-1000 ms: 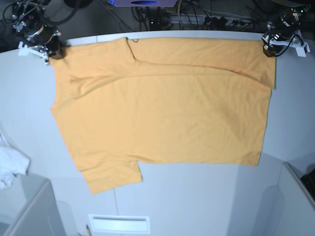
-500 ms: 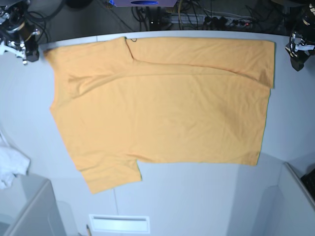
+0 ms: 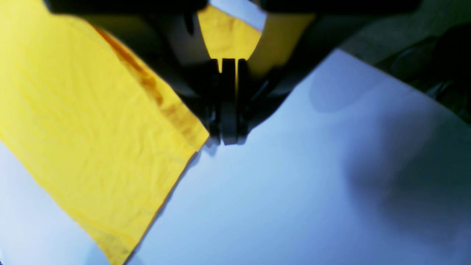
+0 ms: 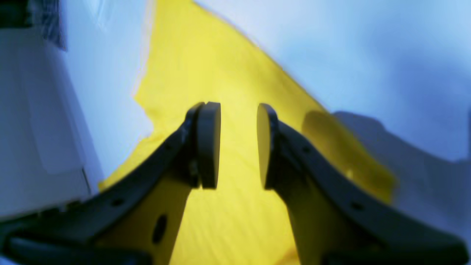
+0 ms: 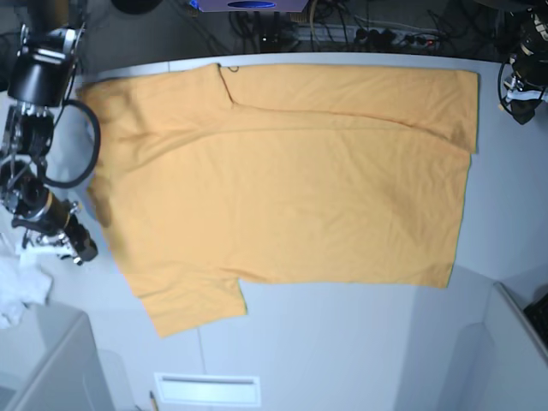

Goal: Fold the T-shirt properly
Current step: 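Release the shoulder edge and move the right gripper to the hem corner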

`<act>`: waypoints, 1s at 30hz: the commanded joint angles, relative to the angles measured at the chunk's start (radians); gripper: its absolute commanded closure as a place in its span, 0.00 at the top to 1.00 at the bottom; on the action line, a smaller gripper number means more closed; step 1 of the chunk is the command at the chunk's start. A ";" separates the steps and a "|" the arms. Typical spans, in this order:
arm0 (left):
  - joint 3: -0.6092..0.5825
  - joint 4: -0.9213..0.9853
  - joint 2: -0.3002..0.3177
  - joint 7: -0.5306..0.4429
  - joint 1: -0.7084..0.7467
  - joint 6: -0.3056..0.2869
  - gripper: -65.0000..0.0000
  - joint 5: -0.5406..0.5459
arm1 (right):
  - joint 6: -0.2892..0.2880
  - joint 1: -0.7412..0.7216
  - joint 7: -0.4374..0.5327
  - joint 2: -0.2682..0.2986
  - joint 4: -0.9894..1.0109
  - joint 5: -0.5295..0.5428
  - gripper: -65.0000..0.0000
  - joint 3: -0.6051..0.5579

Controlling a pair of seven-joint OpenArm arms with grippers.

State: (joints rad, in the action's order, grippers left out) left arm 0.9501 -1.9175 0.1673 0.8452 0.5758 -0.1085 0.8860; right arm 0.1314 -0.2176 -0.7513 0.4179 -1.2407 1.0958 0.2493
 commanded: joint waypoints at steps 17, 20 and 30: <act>0.134 -0.003 0.015 -0.020 0.010 -0.007 0.00 0.003 | -0.398 -0.624 0.530 -0.023 1.054 -0.147 0.60 -0.545; 0.160 0.013 0.015 -0.020 0.003 -0.007 0.00 0.006 | -0.398 -0.627 0.539 -0.047 1.059 -0.145 0.60 -0.614; 0.159 0.063 0.015 -0.020 0.008 -0.007 0.00 0.008 | -0.399 -0.612 0.559 -0.061 1.059 -0.147 0.60 -0.667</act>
State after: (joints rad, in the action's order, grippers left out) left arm 1.0962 -1.8404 0.1669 0.8433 0.5739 -0.1089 0.8848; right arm -0.2584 -0.7918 -0.1970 0.3546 -0.1696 0.9409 -0.4213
